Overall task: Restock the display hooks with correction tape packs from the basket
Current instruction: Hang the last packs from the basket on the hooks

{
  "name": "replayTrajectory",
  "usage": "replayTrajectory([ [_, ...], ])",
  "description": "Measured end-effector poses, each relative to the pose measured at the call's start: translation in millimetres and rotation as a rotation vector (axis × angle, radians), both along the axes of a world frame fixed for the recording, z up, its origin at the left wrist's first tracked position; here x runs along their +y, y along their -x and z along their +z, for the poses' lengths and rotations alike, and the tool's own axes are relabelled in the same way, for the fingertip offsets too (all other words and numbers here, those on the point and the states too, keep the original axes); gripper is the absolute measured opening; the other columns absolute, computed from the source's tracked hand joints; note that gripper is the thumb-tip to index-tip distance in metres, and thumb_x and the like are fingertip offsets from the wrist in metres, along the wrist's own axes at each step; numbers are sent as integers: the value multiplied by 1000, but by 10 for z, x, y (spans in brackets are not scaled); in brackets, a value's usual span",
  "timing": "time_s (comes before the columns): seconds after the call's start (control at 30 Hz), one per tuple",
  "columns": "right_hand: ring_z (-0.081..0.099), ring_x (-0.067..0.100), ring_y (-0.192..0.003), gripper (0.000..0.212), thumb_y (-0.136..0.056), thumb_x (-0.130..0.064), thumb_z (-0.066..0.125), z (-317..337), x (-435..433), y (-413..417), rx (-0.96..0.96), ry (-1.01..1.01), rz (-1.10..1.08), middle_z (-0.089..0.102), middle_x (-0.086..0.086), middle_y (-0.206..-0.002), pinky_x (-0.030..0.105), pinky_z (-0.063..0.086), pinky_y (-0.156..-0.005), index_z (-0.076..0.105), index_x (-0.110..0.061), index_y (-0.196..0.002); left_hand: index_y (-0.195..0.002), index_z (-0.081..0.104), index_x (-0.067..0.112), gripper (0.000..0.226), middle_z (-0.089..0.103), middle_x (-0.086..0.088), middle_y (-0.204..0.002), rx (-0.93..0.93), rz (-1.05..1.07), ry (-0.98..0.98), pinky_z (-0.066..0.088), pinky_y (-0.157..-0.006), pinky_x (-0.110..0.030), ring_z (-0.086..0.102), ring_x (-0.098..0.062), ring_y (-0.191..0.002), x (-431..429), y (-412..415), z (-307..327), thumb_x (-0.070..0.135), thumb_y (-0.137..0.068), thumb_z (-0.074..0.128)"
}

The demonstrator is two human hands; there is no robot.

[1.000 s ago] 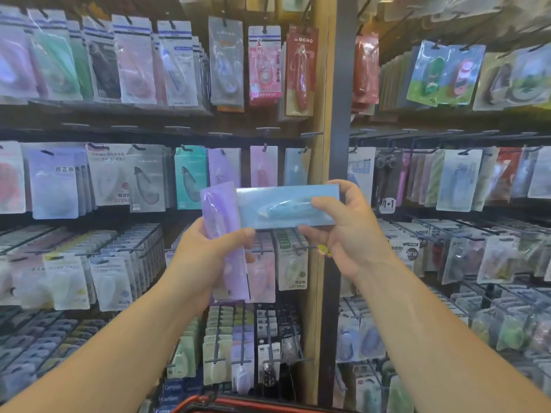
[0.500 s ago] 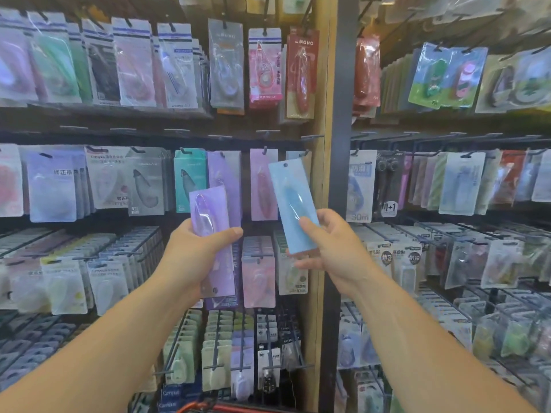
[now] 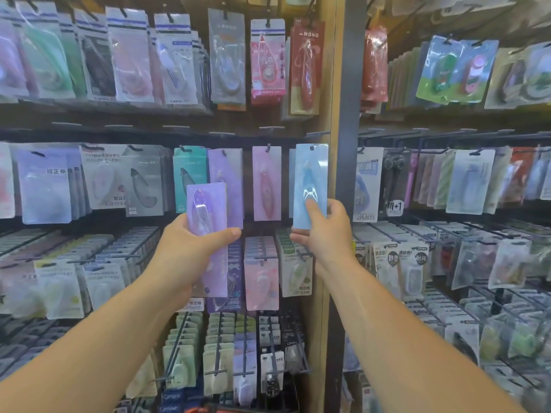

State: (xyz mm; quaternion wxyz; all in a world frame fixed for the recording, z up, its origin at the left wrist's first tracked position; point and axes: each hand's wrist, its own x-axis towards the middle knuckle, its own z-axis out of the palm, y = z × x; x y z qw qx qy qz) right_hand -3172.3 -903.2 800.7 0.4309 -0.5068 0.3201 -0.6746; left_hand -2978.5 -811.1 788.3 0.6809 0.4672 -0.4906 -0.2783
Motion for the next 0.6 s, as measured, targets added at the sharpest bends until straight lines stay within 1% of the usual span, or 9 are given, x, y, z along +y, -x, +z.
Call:
replayTrajectory([
  [0.07, 74, 24, -71, 9, -105, -30, 57, -4, 6, 2, -3, -3, -26, 64, 3, -109, 29, 60, -55, 54, -24, -111, -118, 71, 19, 64, 81, -7, -105, 5, -1, 5, 59, -93, -65, 78, -37, -99, -6, -4, 3, 31, -59, 94],
  [0.13, 72, 20, -65, 11, -105, -29, 57, -2, -5, -6, -15, -7, -54, 64, 3, -109, 33, 62, -57, 55, -22, -112, -116, 71, 20, 59, 81, -6, -104, 2, -2, 0, 60, -92, -65, 78, -37, -99, -18, -5, -2, 25, -64, 97],
  [0.23, 72, 19, -59, 14, -103, -29, 60, 5, -45, -19, -30, -20, -82, 67, 4, -105, 39, 64, -60, 59, -18, -111, -114, 71, 21, 42, 81, -5, -103, -10, -3, -1, 61, -93, -60, 78, -34, -98, -41, -10, -30, 17, -78, 92],
  [0.27, 73, 21, -61, 14, -102, -30, 62, 9, -67, -34, -26, -21, -96, 69, 4, -104, 40, 64, -60, 61, -17, -109, -114, 71, 21, 41, 82, -4, -102, -13, -2, -1, 61, -93, -58, 78, -33, -97, -41, -9, -36, 16, -79, 91],
  [0.33, 76, 25, -66, 14, -101, -31, 64, 16, -106, -90, -41, -32, -112, 71, 3, -102, 35, 63, -57, 65, -18, -105, -115, 71, 21, 40, 82, -4, -102, -15, -4, -3, 62, -91, -55, 78, -32, -98, -42, -4, -51, 16, -80, 90],
  [0.43, 74, 27, -73, 16, -102, -31, 63, 25, -180, -219, -125, -139, -70, 67, 2, -100, 28, 58, -55, 66, -16, -105, -116, 71, 21, 40, 81, -4, -102, -10, -12, -14, 64, -85, -52, 78, -32, -96, -53, 7, -82, 17, -81, 89],
  [0.53, 72, 28, -77, 20, -101, -35, 63, 53, -290, -312, -180, -249, -70, 59, 1, -91, 30, 59, -61, 59, -19, -89, -114, 71, 24, 37, 81, -3, -98, -3, -18, -24, 63, -78, -47, 77, -29, -88, -51, 26, -119, 19, -81, 89],
  [0.57, 72, 28, -77, 24, -100, -37, 64, 66, -341, -335, -167, -272, -94, 57, 0, -89, 31, 59, -63, 56, -18, -88, -112, 71, 24, 35, 81, -2, -95, 1, -19, -26, 62, -77, -45, 76, -26, -84, -47, 32, -130, 18, -81, 88],
  [0.6, 72, 28, -77, 26, -100, -39, 64, 84, -390, -357, -153, -292, -116, 56, 0, -88, 31, 59, -63, 55, -16, -92, -109, 71, 24, 33, 81, 0, -91, 5, -18, -29, 60, -76, -43, 75, -23, -80, -42, 35, -137, 17, -82, 88],
])
